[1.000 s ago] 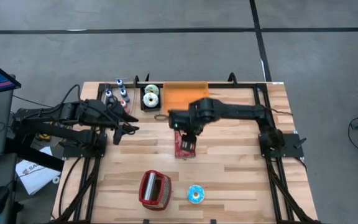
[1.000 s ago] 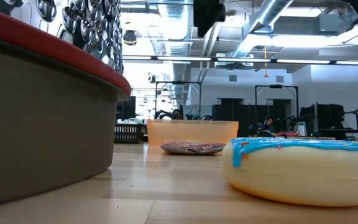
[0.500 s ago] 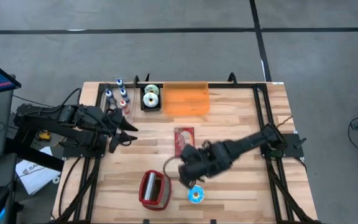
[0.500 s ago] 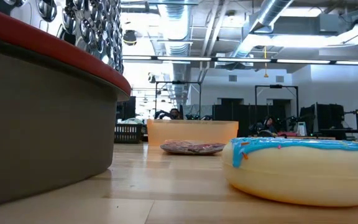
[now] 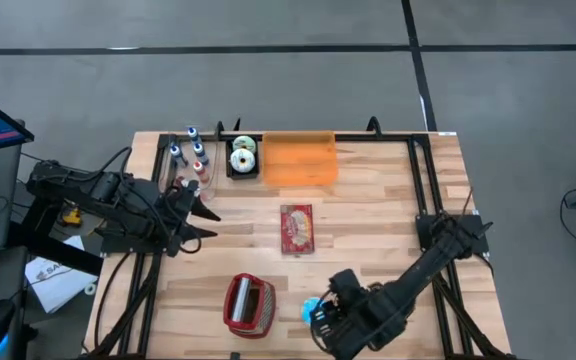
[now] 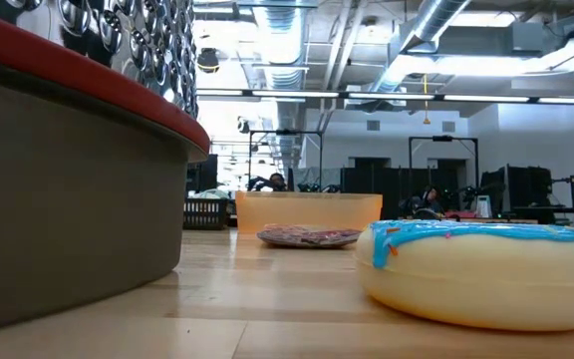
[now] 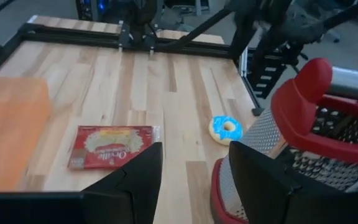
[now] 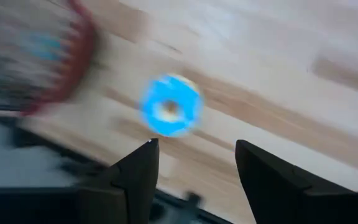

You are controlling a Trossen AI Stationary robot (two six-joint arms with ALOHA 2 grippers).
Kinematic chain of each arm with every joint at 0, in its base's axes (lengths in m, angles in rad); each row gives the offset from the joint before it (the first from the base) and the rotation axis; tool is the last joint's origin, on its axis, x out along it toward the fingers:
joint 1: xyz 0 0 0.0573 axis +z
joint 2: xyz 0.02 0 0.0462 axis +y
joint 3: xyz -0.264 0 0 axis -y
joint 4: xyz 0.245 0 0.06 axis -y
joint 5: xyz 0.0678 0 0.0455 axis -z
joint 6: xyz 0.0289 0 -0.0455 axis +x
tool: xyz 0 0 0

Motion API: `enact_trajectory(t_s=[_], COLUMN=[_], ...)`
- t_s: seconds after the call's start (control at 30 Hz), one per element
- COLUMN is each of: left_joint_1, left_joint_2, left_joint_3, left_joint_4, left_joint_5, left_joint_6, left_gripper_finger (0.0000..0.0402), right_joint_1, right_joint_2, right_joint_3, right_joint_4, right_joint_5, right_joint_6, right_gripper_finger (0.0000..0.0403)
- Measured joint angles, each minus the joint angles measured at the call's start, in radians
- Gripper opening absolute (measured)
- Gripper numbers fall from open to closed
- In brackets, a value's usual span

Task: Pick & Place Food Item
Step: Put the blue donut into the black bin

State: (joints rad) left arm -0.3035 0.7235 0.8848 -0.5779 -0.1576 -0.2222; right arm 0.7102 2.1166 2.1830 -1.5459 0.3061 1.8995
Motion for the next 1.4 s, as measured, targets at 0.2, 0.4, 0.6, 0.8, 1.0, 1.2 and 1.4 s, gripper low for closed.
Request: enact_trajectory(t_s=[0.2,0.4,0.6,0.8,1.0,1.2,1.4], left_joint_1=[0.000,0.001,0.001,0.001,0.001,0.001,0.001], left_joint_2=[-0.023,-0.051,-0.064,-0.063,-0.063,-0.063,-0.063], left_joint_3=[0.001,0.001,0.001,0.001,0.000,0.001,0.000], left_joint_4=[0.002,-0.001,0.004,0.004,0.004,0.004,0.014], left_joint_5=[0.001,0.001,0.001,0.001,-0.003,-0.004,-0.008], left_joint_6=[0.010,0.013,-0.024,-0.047,-0.051,-0.074,-0.074], left_gripper_finger=[0.0182,0.0182,0.0182,0.0182,0.0182,0.0182,0.0182], right_joint_1=[-0.028,-0.108,-0.145,-0.110,-0.089,-0.103,-0.105], right_joint_2=[0.008,0.011,0.010,0.010,0.010,0.012,0.032], right_joint_3=[-0.221,-0.357,-0.430,-0.470,-0.540,-0.551,-0.568], right_joint_4=[0.193,0.408,0.450,0.516,0.590,0.608,0.673], right_joint_5=[-0.053,-0.117,-0.193,-0.221,-0.227,-0.196,-0.193], right_joint_6=[-0.006,-0.215,-0.306,-0.299,-0.251,-0.250,-0.257], right_gripper_finger=[0.0210,0.0208,0.0212,0.0216,0.0217,0.0217,0.0217])
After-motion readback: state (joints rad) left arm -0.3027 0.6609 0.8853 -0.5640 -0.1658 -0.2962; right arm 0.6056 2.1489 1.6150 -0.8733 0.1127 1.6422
